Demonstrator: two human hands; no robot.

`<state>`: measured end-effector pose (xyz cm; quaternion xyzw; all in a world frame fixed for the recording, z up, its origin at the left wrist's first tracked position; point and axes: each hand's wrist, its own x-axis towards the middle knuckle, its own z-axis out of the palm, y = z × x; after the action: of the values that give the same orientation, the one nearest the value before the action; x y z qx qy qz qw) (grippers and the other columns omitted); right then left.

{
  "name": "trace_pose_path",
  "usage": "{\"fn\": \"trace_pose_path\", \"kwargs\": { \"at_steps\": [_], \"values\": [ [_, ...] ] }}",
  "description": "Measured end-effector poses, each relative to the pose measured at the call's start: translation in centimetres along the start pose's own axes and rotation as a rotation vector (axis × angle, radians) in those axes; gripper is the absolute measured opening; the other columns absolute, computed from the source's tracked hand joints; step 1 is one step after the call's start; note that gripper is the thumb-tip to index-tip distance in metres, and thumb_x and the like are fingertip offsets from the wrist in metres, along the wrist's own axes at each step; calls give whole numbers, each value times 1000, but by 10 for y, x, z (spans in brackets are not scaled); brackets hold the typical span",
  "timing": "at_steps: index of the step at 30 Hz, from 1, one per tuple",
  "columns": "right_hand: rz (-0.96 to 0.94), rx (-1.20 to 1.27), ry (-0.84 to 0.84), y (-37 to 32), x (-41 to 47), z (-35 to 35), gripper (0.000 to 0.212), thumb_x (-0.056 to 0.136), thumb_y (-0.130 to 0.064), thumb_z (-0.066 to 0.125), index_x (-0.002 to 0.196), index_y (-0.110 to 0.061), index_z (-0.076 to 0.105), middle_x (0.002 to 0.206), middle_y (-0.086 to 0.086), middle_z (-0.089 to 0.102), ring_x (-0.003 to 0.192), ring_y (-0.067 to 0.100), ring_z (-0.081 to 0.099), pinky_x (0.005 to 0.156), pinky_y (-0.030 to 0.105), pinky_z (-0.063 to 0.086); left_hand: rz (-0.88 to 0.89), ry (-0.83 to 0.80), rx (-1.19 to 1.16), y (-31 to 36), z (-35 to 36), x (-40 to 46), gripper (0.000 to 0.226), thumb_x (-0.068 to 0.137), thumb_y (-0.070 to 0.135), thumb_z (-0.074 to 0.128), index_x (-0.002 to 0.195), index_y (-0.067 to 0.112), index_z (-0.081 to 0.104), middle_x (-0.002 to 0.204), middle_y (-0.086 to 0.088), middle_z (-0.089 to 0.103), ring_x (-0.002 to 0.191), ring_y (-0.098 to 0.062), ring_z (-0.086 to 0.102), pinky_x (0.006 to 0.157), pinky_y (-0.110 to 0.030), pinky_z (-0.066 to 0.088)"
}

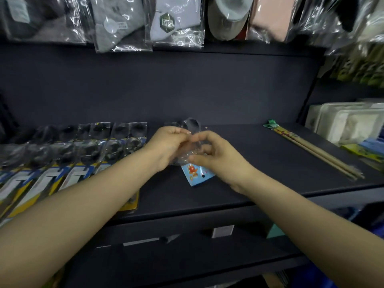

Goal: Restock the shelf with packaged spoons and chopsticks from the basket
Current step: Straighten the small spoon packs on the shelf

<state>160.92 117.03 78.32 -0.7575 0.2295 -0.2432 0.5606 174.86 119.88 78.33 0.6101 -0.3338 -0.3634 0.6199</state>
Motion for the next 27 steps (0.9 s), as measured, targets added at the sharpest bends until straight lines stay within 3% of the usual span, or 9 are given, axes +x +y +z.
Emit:
{"fn": "trace_pose_path", "kwargs": {
  "at_steps": [3, 5, 9, 13, 15, 17, 20, 23, 27],
  "values": [
    [-73, 22, 10, 6, -1, 4, 23, 83, 3, 62, 91, -18, 59, 76, 3, 62, 75, 11, 60, 79, 24, 49, -85, -82, -145, 5, -4, -3, 13, 90, 8, 51, 78, 5, 56, 74, -10, 59, 63, -18, 60, 50, -21, 54],
    [-133, -35, -58, 8, -3, 6, 24, 82, 4, 64, 97, -15, 61, 79, -4, 65, 74, 1, 63, 80, 18, 52, -132, -133, -114, 5, -7, -8, 6, 88, 10, 57, 86, 5, 57, 74, -11, 57, 55, -16, 60, 43, -20, 52],
    [-327, -416, -24, 17, -5, 8, 33, 80, -7, 68, 113, -10, 65, 77, -13, 60, 71, -3, 58, 73, 11, 49, -142, -135, -124, 1, -13, -14, 34, 83, -1, 60, 114, 11, 50, 85, -11, 64, 56, -11, 66, 47, -20, 55],
    [-822, -1165, 230, 25, -4, 6, 27, 77, -30, 58, 97, -19, 73, 79, 1, 62, 70, 12, 53, 55, 24, 46, -16, -136, 5, -2, -26, -14, 17, 83, -3, 59, 97, 7, 57, 80, -9, 59, 66, -14, 62, 54, -17, 57],
    [-954, -1290, 268, 22, -3, 8, 17, 79, -22, 59, 85, -15, 73, 78, 6, 64, 63, 21, 57, 51, 27, 45, 7, -150, 27, -4, -30, -15, 9, 83, -3, 60, 82, 7, 59, 77, -8, 59, 63, -11, 63, 53, -14, 55],
    [-1067, -1349, 297, 17, -1, 13, 6, 78, -8, 63, 75, -11, 67, 73, 7, 65, 57, 23, 57, 51, 30, 43, 22, -162, 63, -3, -32, -18, 8, 82, -2, 61, 79, 6, 60, 75, -7, 60, 54, -4, 65, 53, -11, 53],
    [-1155, -1404, 339, 14, 4, 16, 16, 79, 3, 56, 74, -12, 54, 64, 4, 60, 52, 20, 53, 55, 26, 33, 95, -153, 162, 1, -34, -19, 6, 83, 1, 61, 83, 7, 63, 76, -6, 63, 56, -4, 64, 54, -11, 53],
    [-1157, -1413, 204, 22, 5, 20, 18, 83, 6, 45, 77, -11, 50, 65, 4, 58, 53, 20, 53, 50, 27, 39, 181, -147, 354, 1, -39, -15, 9, 83, 5, 62, 87, 12, 66, 75, -1, 64, 66, -7, 58, 56, -10, 49],
    [-963, -1403, -133, 29, 1, 29, 13, 68, 2, 67, 76, -7, 62, 72, 9, 60, 56, 23, 55, 41, 29, 44, 154, -220, 570, -12, -44, -13, 17, 81, 1, 64, 97, 5, 67, 73, 3, 64, 64, -2, 59, 57, -3, 46]
  ]
}}
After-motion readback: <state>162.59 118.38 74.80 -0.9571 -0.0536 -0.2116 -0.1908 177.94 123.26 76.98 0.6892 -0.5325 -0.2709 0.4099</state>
